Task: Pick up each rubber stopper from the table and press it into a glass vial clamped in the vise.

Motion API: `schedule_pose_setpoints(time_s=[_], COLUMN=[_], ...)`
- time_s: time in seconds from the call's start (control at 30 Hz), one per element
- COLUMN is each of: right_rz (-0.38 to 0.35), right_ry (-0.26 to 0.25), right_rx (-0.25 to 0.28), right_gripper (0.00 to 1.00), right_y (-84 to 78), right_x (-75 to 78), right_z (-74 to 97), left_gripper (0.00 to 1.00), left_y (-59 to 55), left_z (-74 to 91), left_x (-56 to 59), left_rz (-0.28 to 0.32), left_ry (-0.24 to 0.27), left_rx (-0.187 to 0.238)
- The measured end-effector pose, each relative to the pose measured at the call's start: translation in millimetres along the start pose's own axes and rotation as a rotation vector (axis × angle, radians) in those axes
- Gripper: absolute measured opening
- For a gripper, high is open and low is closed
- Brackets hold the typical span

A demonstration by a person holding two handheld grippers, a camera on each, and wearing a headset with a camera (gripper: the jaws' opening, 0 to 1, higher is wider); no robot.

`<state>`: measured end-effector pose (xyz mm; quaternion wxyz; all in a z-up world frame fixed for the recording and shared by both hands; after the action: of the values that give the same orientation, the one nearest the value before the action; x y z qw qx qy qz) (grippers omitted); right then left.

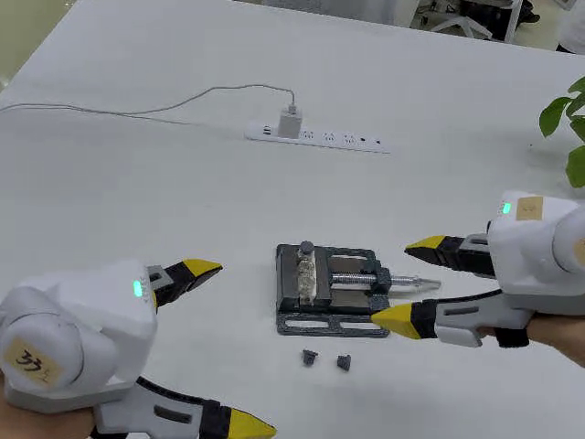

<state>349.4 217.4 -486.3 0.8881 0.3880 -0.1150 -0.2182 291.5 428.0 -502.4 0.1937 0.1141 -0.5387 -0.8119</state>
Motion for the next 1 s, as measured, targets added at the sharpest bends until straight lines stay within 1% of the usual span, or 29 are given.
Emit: schedule_pose_setpoints(time_s=[0.23,0.4,0.5,0.7,0.8,0.93,1.0], right_rz=[-0.068,-0.12,-0.13,-0.156,-0.141,-0.132,-0.123], right_ry=[-0.004,-0.008,-0.009,-0.009,0.001,0.009,0.016], right_rx=[0.016,0.014,0.012,0.001,-0.01,-0.014,-0.025], right_gripper=[0.58,0.59,0.58,0.52,0.46,0.39,0.35], right_y=[-22.7,-38.0,-43.9,-55.3,-61.4,-66.4,-69.5], right_x=[-18.4,-27.4,-31.3,-37.7,-41.6,-42.9,-44.0], right_z=[-3.5,-7.0,-8.6,-15.9,-22.9,-31.0,-36.1], left_gripper=[0.99,0.99,0.99,0.99,0.99,0.99,0.99], left_y=[0.5,-0.1,0.2,-1.2,-2.1,-2.0,-2.2], left_z=[0.1,-0.7,-1.1,-2.9,-3.3,-3.4,-3.3], left_x=[2.0,2.6,3.0,3.8,3.9,3.6,3.9], left_rz=[-0.001,-0.001,-0.002,-0.004,-0.001,0.003,0.003], left_ry=[-0.006,-0.011,-0.013,-0.02,-0.023,-0.022,-0.022], left_rx=[-0.011,-0.019,-0.02,-0.027,-0.029,-0.028,-0.029])
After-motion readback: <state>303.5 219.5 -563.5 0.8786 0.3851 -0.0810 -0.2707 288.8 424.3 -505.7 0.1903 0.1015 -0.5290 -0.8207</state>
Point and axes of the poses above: the centre of the closed fingertips' face, and the gripper's own axes: z roughly backward along the fingers, x roughly to its right, y roughly out of its top, the point moved 6 cm from there along z, roughly backward along the fingers, and after that the axes turned 3 degrees about x, right-handed, at the moved point
